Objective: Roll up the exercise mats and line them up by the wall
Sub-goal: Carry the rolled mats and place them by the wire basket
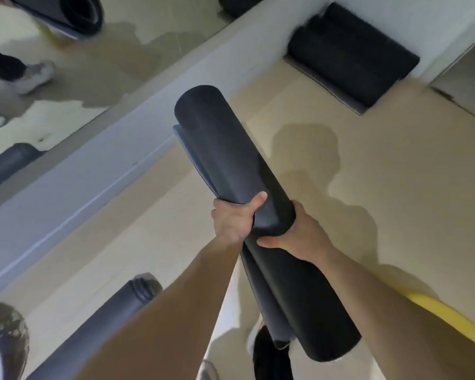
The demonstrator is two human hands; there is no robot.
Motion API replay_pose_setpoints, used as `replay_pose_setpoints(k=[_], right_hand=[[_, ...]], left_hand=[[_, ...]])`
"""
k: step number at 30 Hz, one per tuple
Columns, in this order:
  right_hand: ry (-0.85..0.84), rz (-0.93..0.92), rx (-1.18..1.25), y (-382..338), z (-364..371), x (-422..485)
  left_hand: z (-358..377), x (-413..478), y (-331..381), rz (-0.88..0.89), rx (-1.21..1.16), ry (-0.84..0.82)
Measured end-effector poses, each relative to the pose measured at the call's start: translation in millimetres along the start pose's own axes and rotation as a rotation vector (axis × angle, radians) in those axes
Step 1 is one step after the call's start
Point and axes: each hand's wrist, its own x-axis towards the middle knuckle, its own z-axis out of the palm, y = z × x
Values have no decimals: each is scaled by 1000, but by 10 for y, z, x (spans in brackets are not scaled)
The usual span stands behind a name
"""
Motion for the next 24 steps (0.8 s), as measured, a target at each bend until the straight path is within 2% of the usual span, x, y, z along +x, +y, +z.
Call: replay_pose_setpoints(k=[5,13,20,24], right_hand=[[61,44,26,348,-1080,1086],[59,115,-107,666,-2602,2965],[22,168,-141,708,-3464,4908],[16,146,-179,900,-3714,6175]], left_hand=[[1350,695,775,8,76,-67],[3220,1952,1752,-50,76,-114],[4424,3461,2517,-112,42,-157],[5124,4466,2734,-123,6,-89]])
